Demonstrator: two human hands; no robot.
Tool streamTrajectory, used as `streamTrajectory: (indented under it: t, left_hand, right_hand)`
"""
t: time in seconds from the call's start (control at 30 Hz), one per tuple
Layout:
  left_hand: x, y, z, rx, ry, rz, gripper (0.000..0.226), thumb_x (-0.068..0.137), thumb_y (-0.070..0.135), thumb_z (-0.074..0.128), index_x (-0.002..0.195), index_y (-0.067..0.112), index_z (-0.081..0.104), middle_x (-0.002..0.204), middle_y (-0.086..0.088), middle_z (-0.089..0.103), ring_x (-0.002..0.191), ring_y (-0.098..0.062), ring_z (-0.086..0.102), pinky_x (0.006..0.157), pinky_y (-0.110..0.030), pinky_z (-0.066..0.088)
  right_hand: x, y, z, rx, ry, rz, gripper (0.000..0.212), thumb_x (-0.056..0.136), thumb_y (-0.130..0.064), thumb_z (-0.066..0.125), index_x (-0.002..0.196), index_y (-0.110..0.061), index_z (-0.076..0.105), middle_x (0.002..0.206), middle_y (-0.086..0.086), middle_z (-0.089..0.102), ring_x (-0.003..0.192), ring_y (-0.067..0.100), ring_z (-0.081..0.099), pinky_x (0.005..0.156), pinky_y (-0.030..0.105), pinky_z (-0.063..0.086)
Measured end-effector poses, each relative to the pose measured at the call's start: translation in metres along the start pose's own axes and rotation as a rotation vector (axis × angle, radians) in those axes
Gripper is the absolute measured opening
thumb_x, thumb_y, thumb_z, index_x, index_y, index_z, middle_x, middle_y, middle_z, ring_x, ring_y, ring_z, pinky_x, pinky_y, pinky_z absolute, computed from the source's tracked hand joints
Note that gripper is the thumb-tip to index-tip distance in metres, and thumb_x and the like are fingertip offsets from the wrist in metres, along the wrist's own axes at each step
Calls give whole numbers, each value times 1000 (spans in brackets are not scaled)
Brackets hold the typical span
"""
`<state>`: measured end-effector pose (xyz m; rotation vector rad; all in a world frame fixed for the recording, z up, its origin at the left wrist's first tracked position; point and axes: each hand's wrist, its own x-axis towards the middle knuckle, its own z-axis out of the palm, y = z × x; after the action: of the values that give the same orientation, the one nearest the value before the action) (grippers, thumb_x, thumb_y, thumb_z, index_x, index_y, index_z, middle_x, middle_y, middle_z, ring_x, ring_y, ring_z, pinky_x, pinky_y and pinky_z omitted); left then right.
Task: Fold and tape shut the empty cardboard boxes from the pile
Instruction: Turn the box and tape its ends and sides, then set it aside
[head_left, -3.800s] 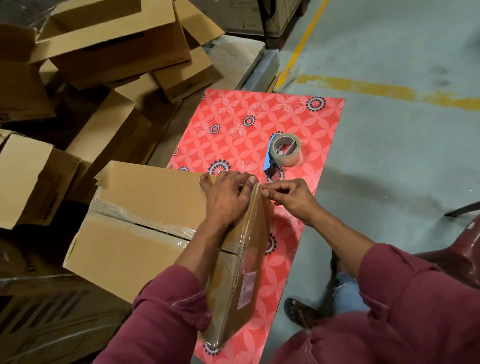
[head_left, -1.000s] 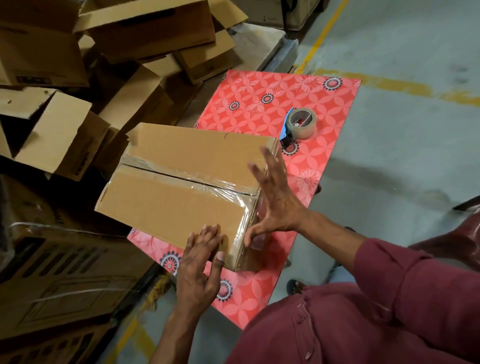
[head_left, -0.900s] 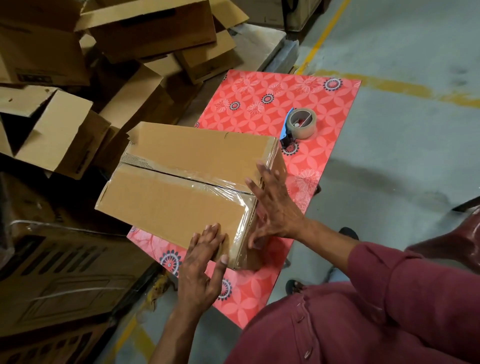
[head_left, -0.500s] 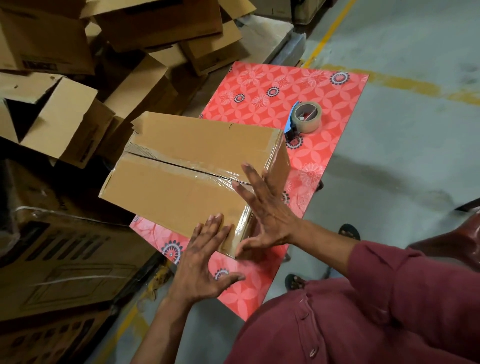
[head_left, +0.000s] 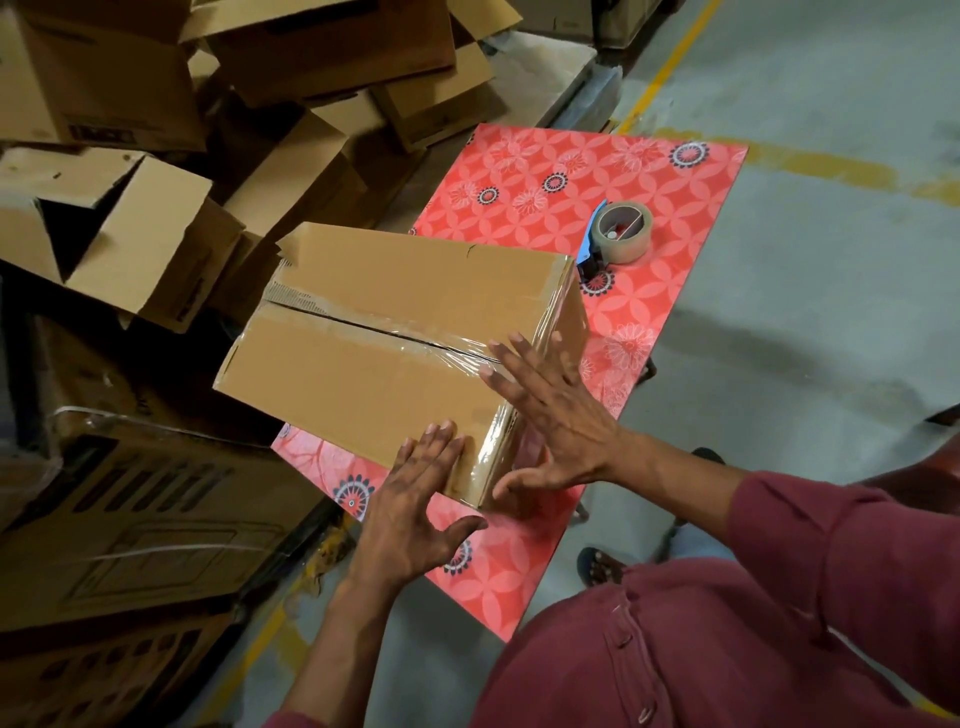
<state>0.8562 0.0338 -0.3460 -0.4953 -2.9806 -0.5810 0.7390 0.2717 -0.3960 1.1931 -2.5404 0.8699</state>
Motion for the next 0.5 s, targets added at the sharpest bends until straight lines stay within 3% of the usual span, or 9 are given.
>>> streamTrajectory:
  t: [0.17,0.27,0.33,0.4,0.5]
  left_hand:
    - [0,7,5,-20,89,-43,94,76,53,89,151,9,53,162,-5,44,153,-18,37,126,-48,30]
    - [1,12,13,-19,147,-86,90,75,47,88,148,7,56,160,-5,46,152,-19,39,124,-53,31]
    - [2,19,18,-25,174,-137,88,72,46,81,147,8,57,159,-4,47,151,-19,40,123,-56,31]
    - [4,26,20,-42,185,-218,87,67,45,78,145,10,59,158,-2,49,150,-18,42,122,-59,32]
    - [8,35,19,-56,165,-347,90,61,41,81,144,14,61,156,4,48,149,-15,42,123,-58,30]
  right_hand:
    - [-3,4,7,-23,-100,17,118,77,-84,61,165,-22,14,172,9,12,160,31,-1,120,73,5]
    - [-3,17,2,-119,-189,-41,117,72,-56,71,166,-29,7,173,6,7,160,28,-5,120,73,3]
    - [-3,20,-1,-116,-219,-33,121,66,-48,72,166,-30,6,173,5,5,160,26,-7,119,74,3]
    - [-4,16,0,-102,-234,-21,125,65,-58,72,165,-33,2,174,4,-1,159,26,-13,119,74,2]
    - [-7,10,3,-58,-219,-2,131,64,-89,64,166,-32,3,174,5,-2,158,30,-15,117,76,2]
